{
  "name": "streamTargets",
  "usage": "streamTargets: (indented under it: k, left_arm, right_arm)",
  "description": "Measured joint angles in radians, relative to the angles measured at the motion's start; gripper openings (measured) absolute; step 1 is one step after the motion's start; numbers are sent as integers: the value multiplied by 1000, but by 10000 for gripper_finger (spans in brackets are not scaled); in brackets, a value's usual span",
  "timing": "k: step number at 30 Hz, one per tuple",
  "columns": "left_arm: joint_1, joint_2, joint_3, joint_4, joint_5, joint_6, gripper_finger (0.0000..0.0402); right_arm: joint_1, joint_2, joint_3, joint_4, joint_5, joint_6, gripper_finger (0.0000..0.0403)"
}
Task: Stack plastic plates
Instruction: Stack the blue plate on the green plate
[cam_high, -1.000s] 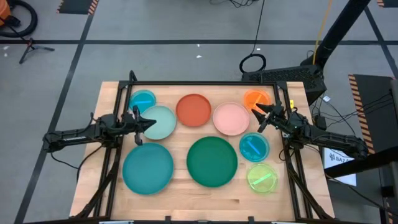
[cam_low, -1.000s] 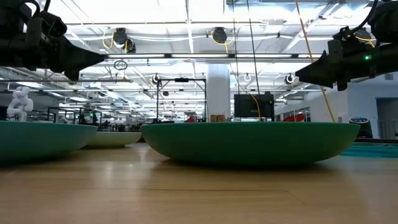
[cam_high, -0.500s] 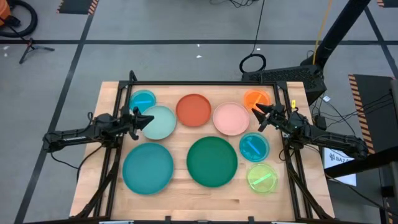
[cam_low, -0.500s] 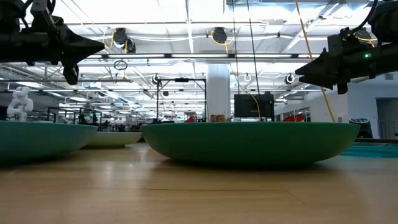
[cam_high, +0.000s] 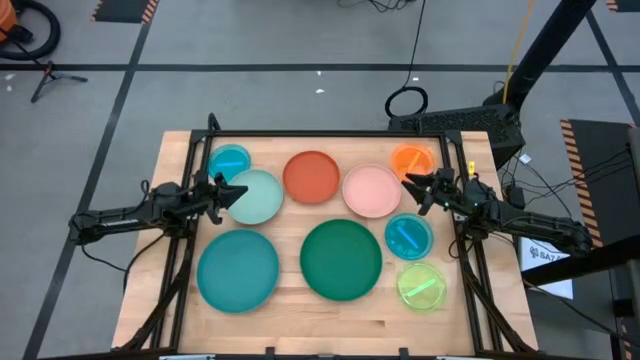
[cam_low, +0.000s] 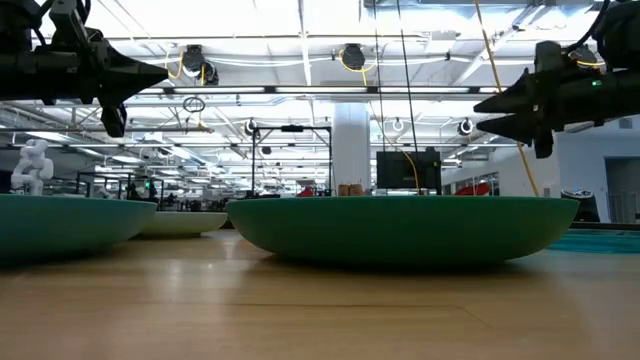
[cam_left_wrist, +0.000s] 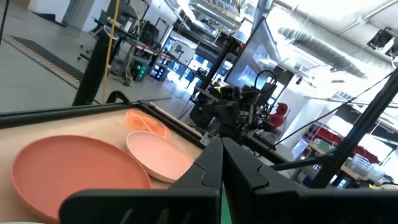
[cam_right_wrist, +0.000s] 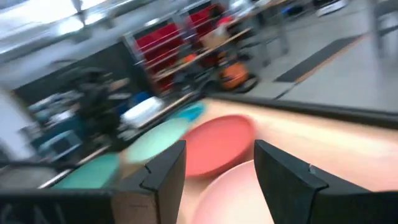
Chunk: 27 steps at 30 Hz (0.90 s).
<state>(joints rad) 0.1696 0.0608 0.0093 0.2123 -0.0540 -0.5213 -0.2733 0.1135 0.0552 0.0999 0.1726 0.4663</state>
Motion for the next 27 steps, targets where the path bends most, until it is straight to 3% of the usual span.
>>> streamTargets:
  k: [4,10,19,27]
  left_arm:
    - [0,0,0,-4,0,14,6]
    - [1,0,1,0,-61,114,6]
    - [1,0,1,40,-115,100,6]
    - [1,0,2,141,-115,147,6]
  right_arm:
    - [1,16,52,34,-70,19,183]
    - [46,139,96,142,-72,-2,183]
    - [108,429,193,285,-67,-25,183]
    - [163,715,394,292,-65,-69,183]
